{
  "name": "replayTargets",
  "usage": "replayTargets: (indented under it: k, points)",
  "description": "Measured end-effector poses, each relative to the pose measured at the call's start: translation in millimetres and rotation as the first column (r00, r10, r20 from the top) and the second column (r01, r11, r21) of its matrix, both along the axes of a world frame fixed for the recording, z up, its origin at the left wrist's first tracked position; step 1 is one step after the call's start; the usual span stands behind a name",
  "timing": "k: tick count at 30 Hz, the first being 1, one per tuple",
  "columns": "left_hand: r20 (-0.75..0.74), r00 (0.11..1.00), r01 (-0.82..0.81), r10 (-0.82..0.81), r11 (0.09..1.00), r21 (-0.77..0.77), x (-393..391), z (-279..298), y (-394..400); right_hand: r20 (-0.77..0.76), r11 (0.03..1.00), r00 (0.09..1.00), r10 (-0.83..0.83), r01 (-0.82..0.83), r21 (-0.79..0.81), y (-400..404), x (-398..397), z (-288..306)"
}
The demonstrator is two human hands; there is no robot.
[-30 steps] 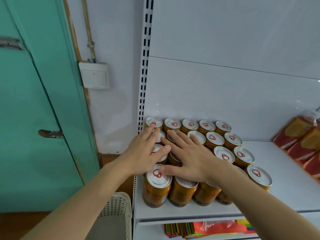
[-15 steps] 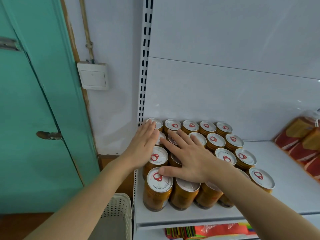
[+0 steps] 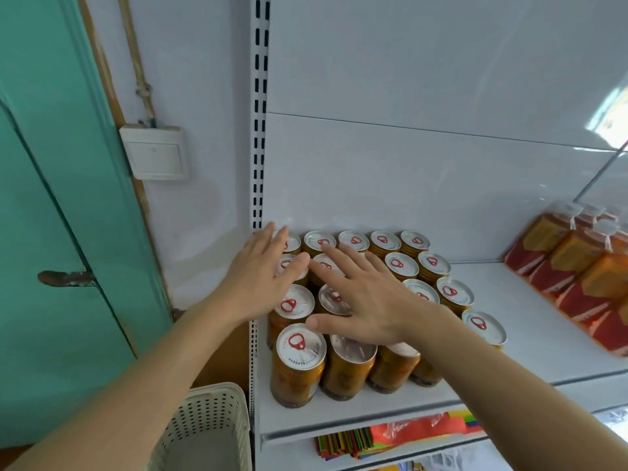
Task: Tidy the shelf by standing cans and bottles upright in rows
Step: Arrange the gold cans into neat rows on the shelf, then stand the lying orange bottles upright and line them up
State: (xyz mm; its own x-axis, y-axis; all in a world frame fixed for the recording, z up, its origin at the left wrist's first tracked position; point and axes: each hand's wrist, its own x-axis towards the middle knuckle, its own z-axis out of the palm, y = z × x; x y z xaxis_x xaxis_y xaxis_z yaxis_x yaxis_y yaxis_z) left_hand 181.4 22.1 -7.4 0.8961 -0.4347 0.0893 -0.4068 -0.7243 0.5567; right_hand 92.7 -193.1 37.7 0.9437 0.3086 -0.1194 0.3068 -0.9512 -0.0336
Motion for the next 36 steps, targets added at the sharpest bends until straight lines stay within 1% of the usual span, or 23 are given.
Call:
replayTargets:
  k: [5, 8, 13, 16, 20, 25, 28, 32, 36]
  points:
    - [0.211, 0.975, 0.024, -0.074, 0.973, 0.229, -14.6, 27.0, -17.8, 0.054, 0.998, 0.997, -0.053, 0.054, -0.023, -22.7, -36.5, 18.7]
    - [0.258, 0.960, 0.031, -0.110, 0.956, 0.292, -34.1, 43.7, -43.2, 0.070, 0.994, 0.992, -0.105, 0.106, -0.009, -40.6, -67.4, 26.6]
    - [0.288, 0.933, 0.104, -0.217, 0.927, 0.360, -80.0, 64.6, -105.0, 0.113, 0.982, 0.976, -0.185, 0.186, -0.002, -89.8, -128.9, 23.8]
    - [0.326, 0.902, 0.160, -0.284, 0.919, 0.360, -109.8, 68.3, -155.6, 0.118, 0.967, 0.960, -0.255, 0.254, 0.022, -133.1, -173.6, 21.1]
    - [0.333, 0.876, 0.235, -0.349, 0.912, 0.337, -157.7, 64.4, -237.6, 0.111, 0.936, 0.930, -0.350, 0.352, 0.002, -204.5, -239.0, 20.6]
    - [0.313, 0.841, 0.326, -0.441, 0.876, 0.356, -222.7, 44.0, -343.9, 0.112, 0.871, 0.864, -0.490, 0.490, 0.032, -295.6, -319.1, 12.7]
    - [0.295, 0.823, 0.377, -0.485, 0.856, 0.354, -257.2, 37.1, -400.1, 0.097, 0.833, 0.828, -0.552, 0.554, 0.007, -346.0, -360.6, 4.6]
    - [0.294, 0.798, 0.422, -0.526, 0.836, 0.349, -285.5, 40.4, -465.9, 0.114, 0.776, 0.769, -0.629, 0.630, 0.033, -408.1, -390.0, 1.0]
    - [0.317, 0.764, 0.456, -0.562, 0.818, 0.350, -291.8, 41.0, -533.0, 0.108, 0.736, 0.729, -0.675, 0.675, 0.049, -463.1, -396.3, -7.1]
